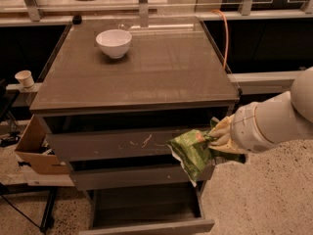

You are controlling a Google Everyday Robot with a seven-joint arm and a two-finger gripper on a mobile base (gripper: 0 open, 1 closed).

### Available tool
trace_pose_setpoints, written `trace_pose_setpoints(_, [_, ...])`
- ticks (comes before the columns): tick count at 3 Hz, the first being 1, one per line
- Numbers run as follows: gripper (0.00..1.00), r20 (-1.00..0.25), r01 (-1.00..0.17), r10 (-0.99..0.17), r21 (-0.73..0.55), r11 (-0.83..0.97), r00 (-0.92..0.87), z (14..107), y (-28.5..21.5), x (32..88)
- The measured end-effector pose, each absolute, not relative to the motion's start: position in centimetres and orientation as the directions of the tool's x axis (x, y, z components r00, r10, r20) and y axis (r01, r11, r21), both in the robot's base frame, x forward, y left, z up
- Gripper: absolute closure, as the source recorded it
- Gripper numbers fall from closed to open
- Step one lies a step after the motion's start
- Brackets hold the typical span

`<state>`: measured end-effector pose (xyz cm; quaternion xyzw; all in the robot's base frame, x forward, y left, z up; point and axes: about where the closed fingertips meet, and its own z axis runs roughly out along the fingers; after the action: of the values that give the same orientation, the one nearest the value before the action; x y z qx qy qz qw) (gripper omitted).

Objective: Pick green jalapeno chip bag from bottom drawer and place on counter

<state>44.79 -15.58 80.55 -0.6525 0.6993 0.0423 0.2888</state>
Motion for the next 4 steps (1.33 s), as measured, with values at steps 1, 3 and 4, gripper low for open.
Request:
trace_pose_setpoints(1, [1.00,-0.434,-0.921,-0.901,-0.353,0.161,0.009,84.5,-15.8,46.6])
trace_pose_setpoints(3, [1.00,-0.408,-0.865,-0.911,-0.476,0.159,0.058,94.0,-14.6,55.4])
trace_pose_setpoints(4, [1.00,-0.428,-0.848,-0.900,-0.504,0.163,0.082,95.6,-12.0,60.7])
